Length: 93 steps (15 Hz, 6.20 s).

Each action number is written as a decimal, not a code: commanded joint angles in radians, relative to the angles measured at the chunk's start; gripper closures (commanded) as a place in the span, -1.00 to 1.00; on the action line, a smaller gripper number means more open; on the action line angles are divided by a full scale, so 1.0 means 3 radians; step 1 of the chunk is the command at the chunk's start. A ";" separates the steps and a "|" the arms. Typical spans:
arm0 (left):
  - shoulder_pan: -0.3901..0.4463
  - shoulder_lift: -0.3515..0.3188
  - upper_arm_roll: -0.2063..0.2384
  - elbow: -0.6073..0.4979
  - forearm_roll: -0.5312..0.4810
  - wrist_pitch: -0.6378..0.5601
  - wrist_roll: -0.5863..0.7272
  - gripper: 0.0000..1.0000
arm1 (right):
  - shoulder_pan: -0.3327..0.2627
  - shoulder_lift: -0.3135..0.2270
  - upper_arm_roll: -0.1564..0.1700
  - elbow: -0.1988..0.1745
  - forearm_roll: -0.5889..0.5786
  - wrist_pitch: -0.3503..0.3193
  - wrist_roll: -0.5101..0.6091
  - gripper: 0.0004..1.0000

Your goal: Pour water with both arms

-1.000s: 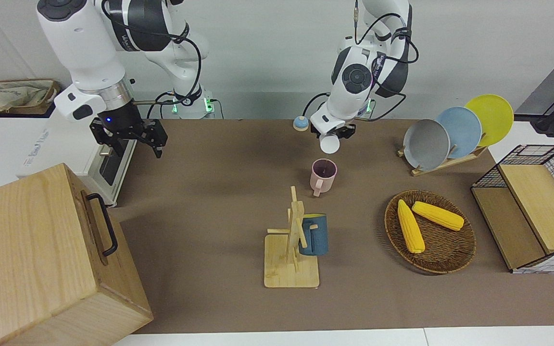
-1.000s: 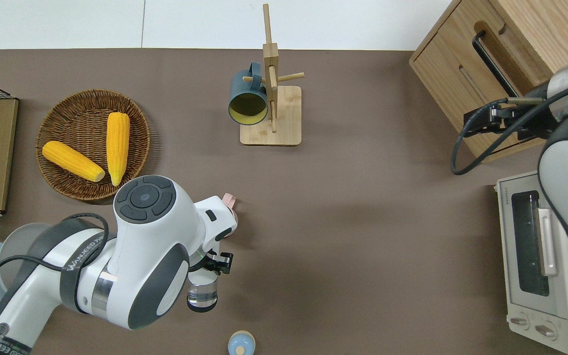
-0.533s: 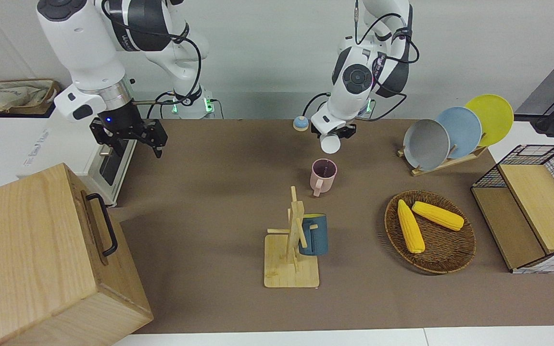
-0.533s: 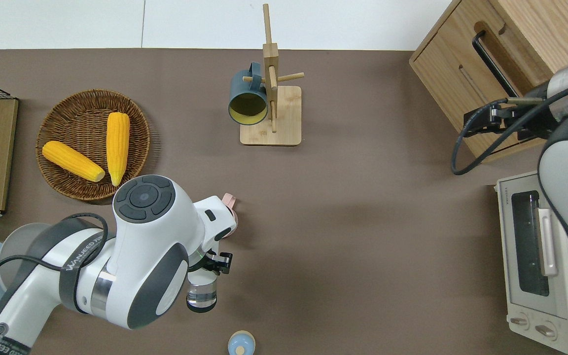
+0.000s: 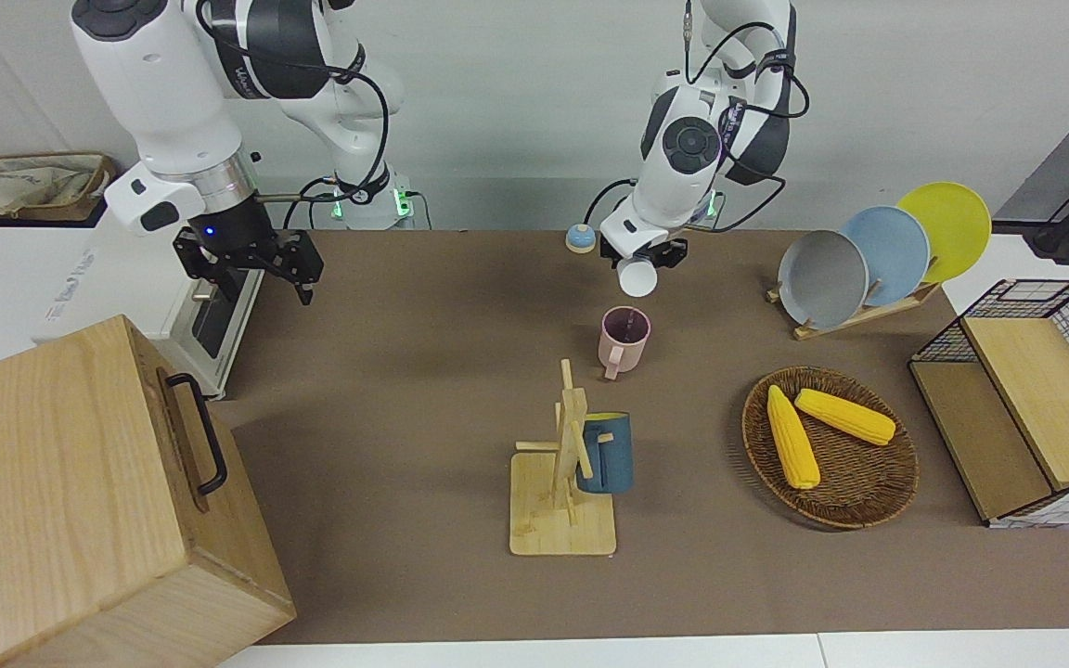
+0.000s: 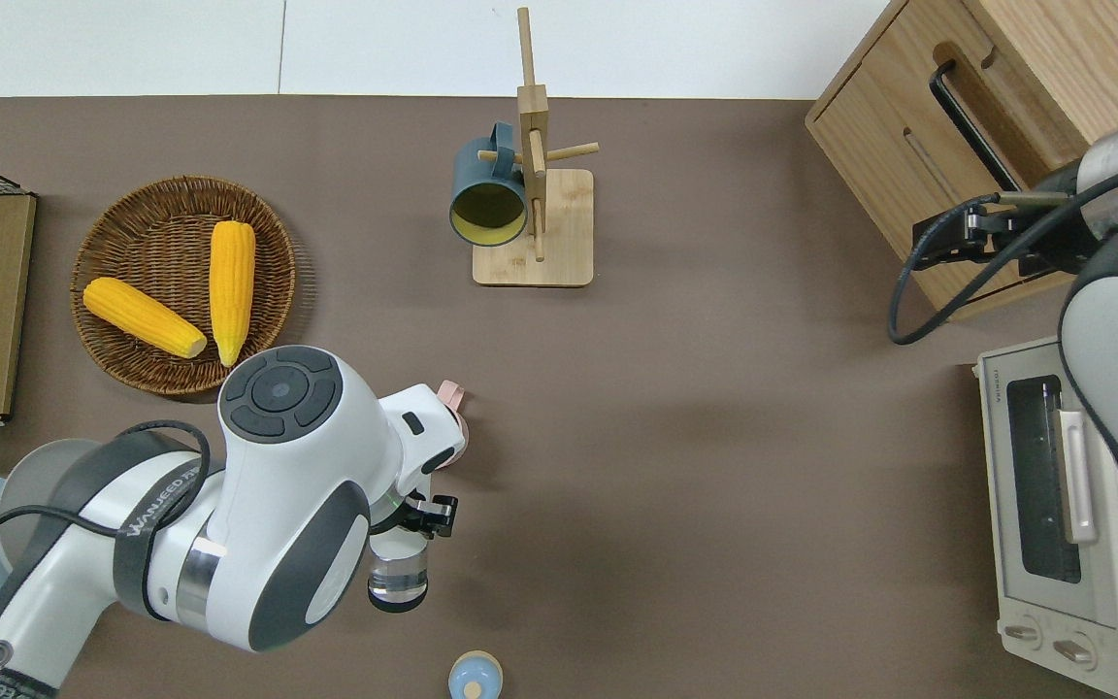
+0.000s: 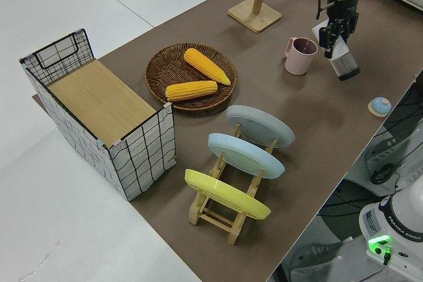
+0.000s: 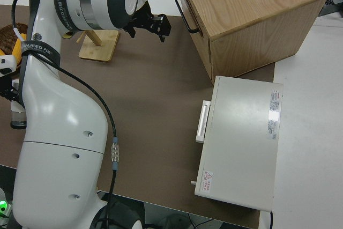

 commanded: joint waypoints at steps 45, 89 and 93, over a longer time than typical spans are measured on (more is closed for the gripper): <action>0.1840 0.0435 0.0692 0.1668 0.0192 0.1567 0.1906 1.00 | -0.0062 -0.0070 0.0059 -0.0077 -0.0013 0.0009 -0.0056 -0.99; 0.2588 0.1413 0.0656 0.1761 -0.1792 0.2364 0.4187 -1.00 | -0.0067 -0.0096 0.0059 -0.0072 -0.0013 0.0009 -0.0056 -0.99; 0.2577 0.1377 0.0677 0.1776 -0.1614 0.2339 0.3820 -1.00 | -0.0062 -0.0096 0.0059 -0.0072 -0.0013 0.0009 -0.0056 -0.99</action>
